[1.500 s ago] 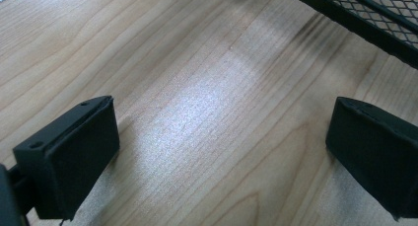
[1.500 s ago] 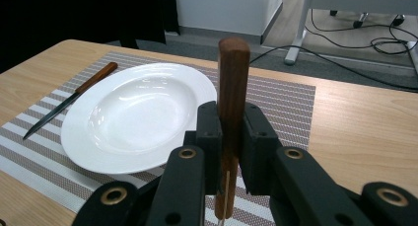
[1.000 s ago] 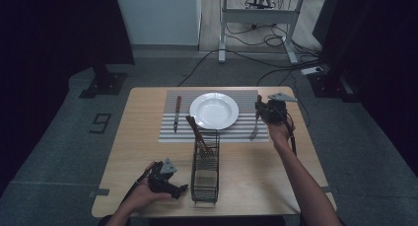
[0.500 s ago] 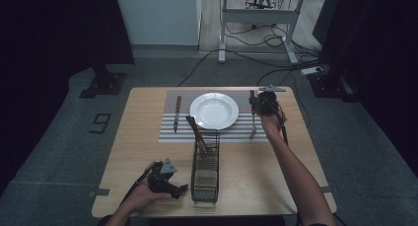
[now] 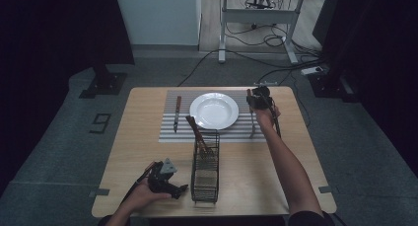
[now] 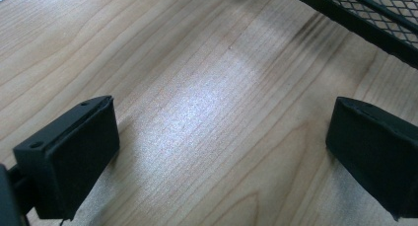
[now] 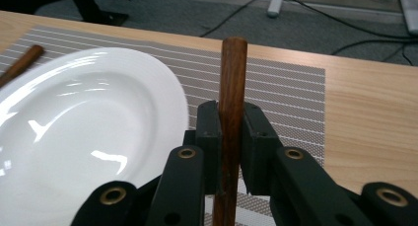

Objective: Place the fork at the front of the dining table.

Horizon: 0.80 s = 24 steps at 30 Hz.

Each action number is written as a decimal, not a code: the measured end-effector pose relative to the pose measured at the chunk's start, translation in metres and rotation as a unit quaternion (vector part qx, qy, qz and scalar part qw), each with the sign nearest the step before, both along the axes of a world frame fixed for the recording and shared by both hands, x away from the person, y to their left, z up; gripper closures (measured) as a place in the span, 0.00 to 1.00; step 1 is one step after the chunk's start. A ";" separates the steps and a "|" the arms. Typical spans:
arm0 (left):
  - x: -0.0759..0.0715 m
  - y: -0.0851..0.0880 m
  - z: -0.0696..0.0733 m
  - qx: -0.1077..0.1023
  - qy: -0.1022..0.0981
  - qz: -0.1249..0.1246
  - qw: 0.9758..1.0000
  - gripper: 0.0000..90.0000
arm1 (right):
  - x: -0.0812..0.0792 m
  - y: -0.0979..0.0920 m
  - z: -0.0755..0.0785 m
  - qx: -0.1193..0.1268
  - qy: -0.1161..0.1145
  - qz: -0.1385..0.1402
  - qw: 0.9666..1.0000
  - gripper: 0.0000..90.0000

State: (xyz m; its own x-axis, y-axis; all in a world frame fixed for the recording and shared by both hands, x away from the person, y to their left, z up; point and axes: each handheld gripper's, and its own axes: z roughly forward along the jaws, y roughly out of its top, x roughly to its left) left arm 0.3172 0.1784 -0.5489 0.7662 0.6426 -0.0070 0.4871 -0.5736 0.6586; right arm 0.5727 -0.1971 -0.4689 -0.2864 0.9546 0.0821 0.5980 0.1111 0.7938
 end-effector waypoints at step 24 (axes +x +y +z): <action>0.000 0.000 0.000 0.001 0.000 -0.001 1.000 0.00 | 0.032 -0.002 -0.065 -0.014 0.092 -0.029 0.995 0.89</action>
